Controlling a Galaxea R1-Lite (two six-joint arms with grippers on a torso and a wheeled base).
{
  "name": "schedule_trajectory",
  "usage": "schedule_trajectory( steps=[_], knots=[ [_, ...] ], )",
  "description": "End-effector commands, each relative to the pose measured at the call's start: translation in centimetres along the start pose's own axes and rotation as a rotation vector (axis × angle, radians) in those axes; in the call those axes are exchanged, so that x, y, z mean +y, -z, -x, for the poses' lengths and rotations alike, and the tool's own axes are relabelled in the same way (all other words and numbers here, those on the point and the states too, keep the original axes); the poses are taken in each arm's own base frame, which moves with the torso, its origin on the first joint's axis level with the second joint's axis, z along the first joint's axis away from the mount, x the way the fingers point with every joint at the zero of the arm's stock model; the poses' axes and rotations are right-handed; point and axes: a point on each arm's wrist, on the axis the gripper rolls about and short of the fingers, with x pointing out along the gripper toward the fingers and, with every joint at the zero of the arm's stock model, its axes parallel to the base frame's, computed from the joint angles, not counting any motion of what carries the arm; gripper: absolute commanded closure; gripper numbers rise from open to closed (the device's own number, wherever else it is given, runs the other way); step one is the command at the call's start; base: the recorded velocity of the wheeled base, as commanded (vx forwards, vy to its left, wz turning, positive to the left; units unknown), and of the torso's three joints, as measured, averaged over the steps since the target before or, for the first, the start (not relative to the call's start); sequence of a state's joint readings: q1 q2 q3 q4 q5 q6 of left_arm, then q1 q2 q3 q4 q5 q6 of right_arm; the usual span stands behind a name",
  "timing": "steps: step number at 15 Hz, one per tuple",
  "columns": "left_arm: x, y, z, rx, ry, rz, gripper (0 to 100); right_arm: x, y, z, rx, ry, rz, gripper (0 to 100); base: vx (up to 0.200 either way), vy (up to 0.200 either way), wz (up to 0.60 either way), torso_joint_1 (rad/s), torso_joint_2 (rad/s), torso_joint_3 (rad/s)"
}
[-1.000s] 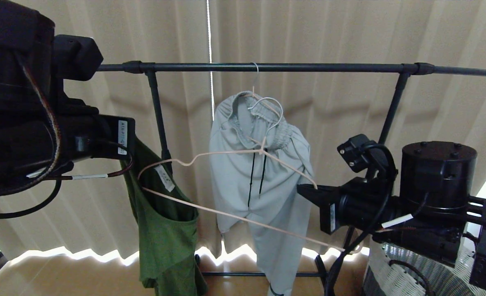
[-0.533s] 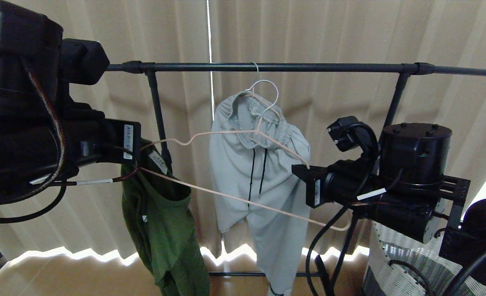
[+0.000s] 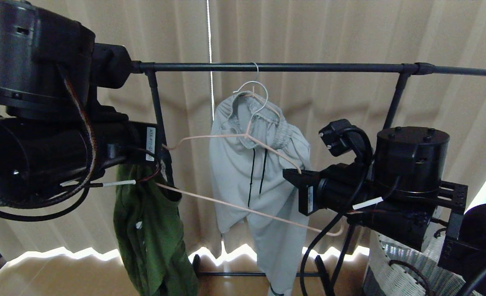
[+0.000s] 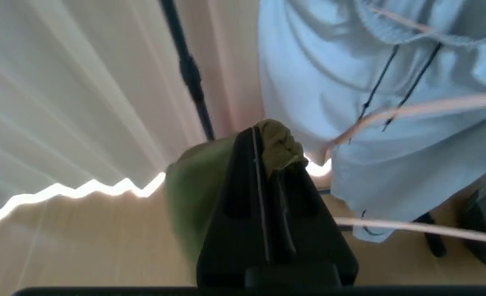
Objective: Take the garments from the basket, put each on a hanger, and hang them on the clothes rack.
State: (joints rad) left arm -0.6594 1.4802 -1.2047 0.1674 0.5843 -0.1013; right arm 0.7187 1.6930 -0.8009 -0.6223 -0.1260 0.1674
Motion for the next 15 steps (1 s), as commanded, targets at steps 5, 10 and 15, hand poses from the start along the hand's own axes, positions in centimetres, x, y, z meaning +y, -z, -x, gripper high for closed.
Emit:
schedule_trajectory(
  steps=[5,10,15],
  knots=[
    [-0.3,-0.6,0.3,-0.037,0.022,0.006,100,1.1,0.3,-0.1,-0.011,-0.043,0.002,100,0.0,0.0,0.0,0.0,0.0,0.0],
    [-2.0,-1.1,2.6,-0.1,0.241,0.002,100,1.3,-0.1,-0.1,-0.028,-0.051,0.0,100,0.0,0.0,0.0,0.0,0.0,0.0],
    [-3.5,-1.4,3.0,-0.151,0.462,-0.048,100,2.3,-0.1,0.2,-0.056,-0.091,0.001,100,0.0,0.0,0.0,0.0,0.0,0.0]
  ],
)
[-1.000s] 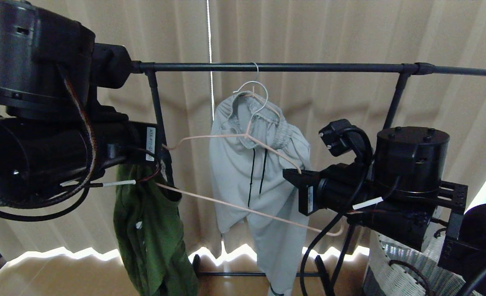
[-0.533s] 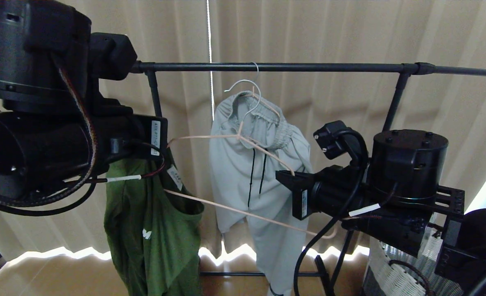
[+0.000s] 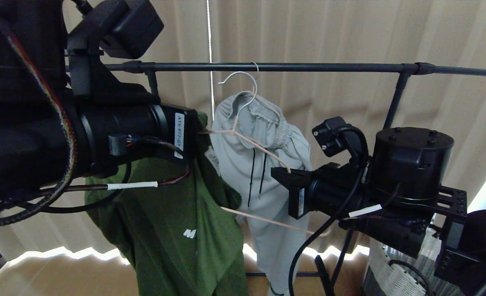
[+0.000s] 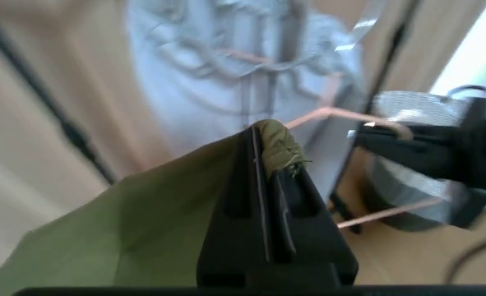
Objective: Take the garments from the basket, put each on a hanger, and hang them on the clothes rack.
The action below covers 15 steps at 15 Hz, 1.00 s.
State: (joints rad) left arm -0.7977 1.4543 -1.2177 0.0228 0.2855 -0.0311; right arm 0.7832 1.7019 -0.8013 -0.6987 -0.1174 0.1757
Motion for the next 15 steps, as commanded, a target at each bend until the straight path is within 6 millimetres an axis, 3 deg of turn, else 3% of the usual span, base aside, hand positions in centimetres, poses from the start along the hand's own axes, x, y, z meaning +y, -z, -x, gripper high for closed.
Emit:
schedule_trajectory(
  steps=[1,9,10,15],
  knots=[
    [-1.1,0.4,-0.5,0.015,0.043,-0.015,100,0.3,0.1,0.1,-0.006,-0.01,0.002,100,0.0,0.0,0.0,0.0,0.0,0.0],
    [-2.4,1.8,-0.8,-0.006,0.091,-0.091,100,0.3,-0.2,0.5,-0.019,-0.011,0.0,100,0.0,0.0,0.0,0.0,0.0,0.0],
    [-2.3,2.1,-0.8,0.001,0.088,-0.094,0,0.3,-0.2,0.6,-0.021,-0.011,0.0,100,0.0,0.0,0.0,0.0,0.0,0.0],
    [-1.6,2.8,0.7,0.0,0.084,-0.1,0,0.2,-1.2,1.6,-0.056,-0.013,0.0,100,0.0,0.0,0.0,0.0,0.0,0.0]
  ],
)
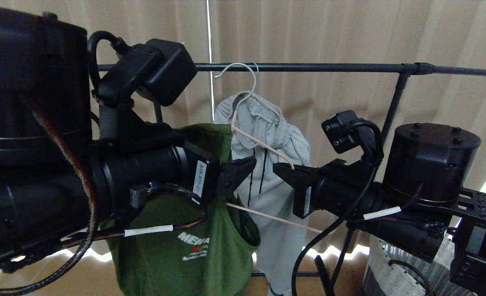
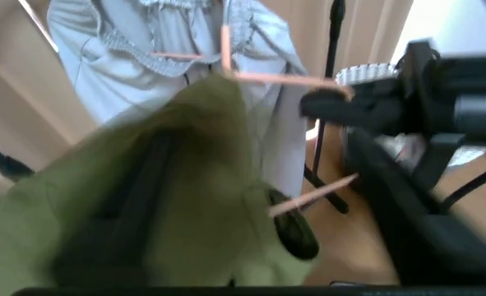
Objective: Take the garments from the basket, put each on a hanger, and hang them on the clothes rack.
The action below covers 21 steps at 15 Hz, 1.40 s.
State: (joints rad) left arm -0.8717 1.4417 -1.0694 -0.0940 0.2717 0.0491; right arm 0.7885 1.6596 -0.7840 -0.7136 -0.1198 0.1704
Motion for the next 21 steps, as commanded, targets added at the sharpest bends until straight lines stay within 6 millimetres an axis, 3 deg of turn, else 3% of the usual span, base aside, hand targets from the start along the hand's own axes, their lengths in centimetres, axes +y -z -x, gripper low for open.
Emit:
schedule_trajectory(
  steps=[1,6,8,11,14,21],
  knots=[
    [0.5,0.2,1.9,-0.026,0.0,-0.002,0,-0.4,-0.6,0.6,-0.024,0.01,-0.005,100,0.0,0.0,0.0,0.0,0.0,0.0],
    [1.7,1.0,2.9,-0.146,-0.025,-0.094,0,-1.8,-0.8,1.8,-0.031,0.056,-0.005,100,0.0,0.0,0.0,0.0,0.0,0.0],
    [4.1,1.2,2.5,-0.181,0.022,-0.221,0,-1.9,-1.1,3.0,-0.045,0.054,0.021,100,0.0,0.0,0.0,0.0,0.0,0.0],
    [6.7,1.0,1.8,-0.178,-0.039,-0.468,0,-1.9,-1.1,4.2,-0.053,0.051,0.062,100,0.0,0.0,0.0,0.0,0.0,0.0],
    [6.7,1.3,0.6,-0.151,-0.033,-0.557,0,-0.5,0.2,4.6,-0.018,-0.013,0.074,100,0.0,0.0,0.0,0.0,0.0,0.0],
    [6.2,2.1,-1.2,-0.108,-0.004,-0.648,0,-0.2,0.1,5.0,-0.018,-0.069,0.073,100,0.0,0.0,0.0,0.0,0.0,0.0]
  ],
)
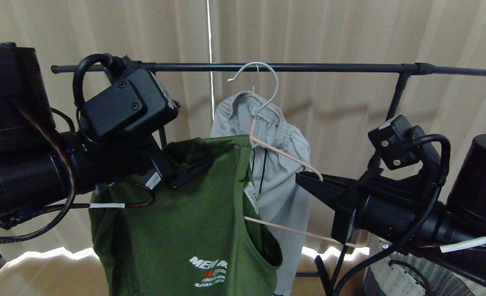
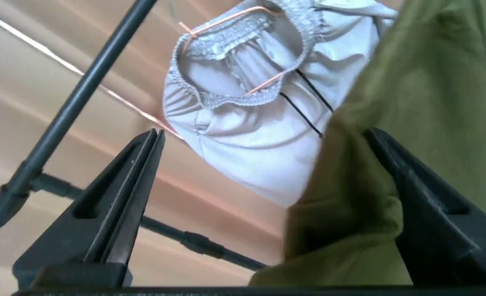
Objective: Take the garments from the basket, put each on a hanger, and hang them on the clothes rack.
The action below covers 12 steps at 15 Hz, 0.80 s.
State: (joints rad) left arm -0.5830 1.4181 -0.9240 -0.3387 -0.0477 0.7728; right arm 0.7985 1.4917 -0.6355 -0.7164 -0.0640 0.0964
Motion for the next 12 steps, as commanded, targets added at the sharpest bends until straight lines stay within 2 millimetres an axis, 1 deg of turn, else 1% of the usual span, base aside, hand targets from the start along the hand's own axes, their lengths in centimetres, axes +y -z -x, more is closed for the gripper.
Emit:
schedule_trajectory(
  steps=[1,3,4,12],
  knots=[
    [-0.24,0.22,-0.39,0.01,0.011,0.0,0,0.19,-0.23,0.28,-0.011,-0.014,0.0,100,0.0,0.0,0.0,0.0,0.0,0.0],
    [-0.22,0.26,-0.35,0.011,0.01,-0.001,0,0.22,-0.21,0.37,-0.011,-0.015,-0.001,100,0.0,0.0,0.0,0.0,0.0,0.0],
    [-0.23,0.26,-0.3,0.011,0.01,-0.001,100,0.29,-0.32,0.49,-0.017,-0.019,-0.001,100,0.0,0.0,0.0,0.0,0.0,0.0],
    [-0.27,0.35,-0.17,0.014,0.009,0.001,100,0.35,-0.91,1.11,-0.043,-0.04,-0.003,100,0.0,0.0,0.0,0.0,0.0,0.0]
  ],
)
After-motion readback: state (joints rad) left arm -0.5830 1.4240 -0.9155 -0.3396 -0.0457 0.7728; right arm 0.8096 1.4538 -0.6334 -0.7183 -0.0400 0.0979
